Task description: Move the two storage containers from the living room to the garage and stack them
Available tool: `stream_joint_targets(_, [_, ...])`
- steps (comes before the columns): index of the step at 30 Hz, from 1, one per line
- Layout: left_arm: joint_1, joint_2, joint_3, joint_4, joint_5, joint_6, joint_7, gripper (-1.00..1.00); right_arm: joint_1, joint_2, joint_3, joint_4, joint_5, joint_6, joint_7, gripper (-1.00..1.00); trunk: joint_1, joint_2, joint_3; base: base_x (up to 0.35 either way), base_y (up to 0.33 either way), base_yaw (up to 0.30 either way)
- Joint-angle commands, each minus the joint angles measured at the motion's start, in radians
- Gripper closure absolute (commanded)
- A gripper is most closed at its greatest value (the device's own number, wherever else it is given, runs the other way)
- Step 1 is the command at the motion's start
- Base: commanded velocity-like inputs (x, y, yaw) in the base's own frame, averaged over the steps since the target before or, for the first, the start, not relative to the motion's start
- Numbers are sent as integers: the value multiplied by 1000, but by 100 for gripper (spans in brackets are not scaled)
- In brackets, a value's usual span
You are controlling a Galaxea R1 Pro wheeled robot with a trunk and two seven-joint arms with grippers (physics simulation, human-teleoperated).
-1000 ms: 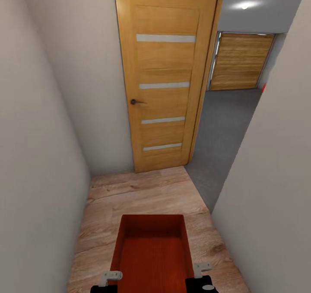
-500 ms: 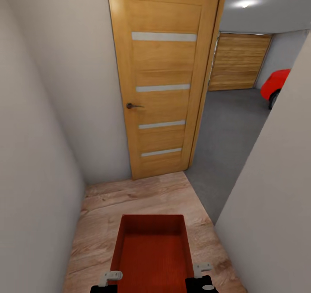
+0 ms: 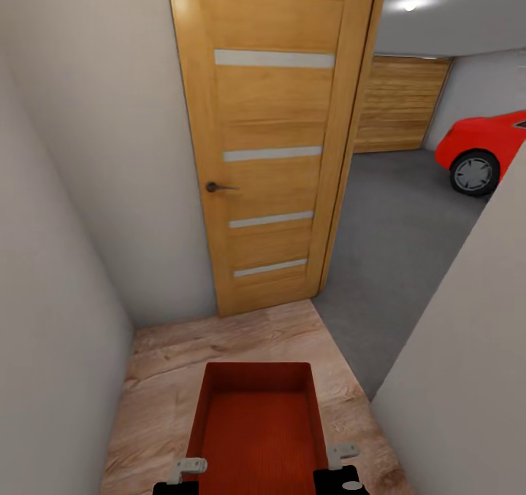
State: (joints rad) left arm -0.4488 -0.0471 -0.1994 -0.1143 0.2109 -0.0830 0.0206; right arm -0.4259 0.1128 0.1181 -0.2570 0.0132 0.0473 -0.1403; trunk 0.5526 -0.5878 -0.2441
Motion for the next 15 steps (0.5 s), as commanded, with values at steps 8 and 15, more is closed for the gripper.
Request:
stream_joint_targets(8, [-1,-2,-41,2,12,-3,-2,100,-1,1,21,-3,-5,4,1,100,1,-1,-1,343,83,-197])
stream_joint_targets(15, [-1,-2,-41,2,12,-3,-2,100,-1,1,21,-3,-5,4,1,100,1,-1,2,342,88,-202])
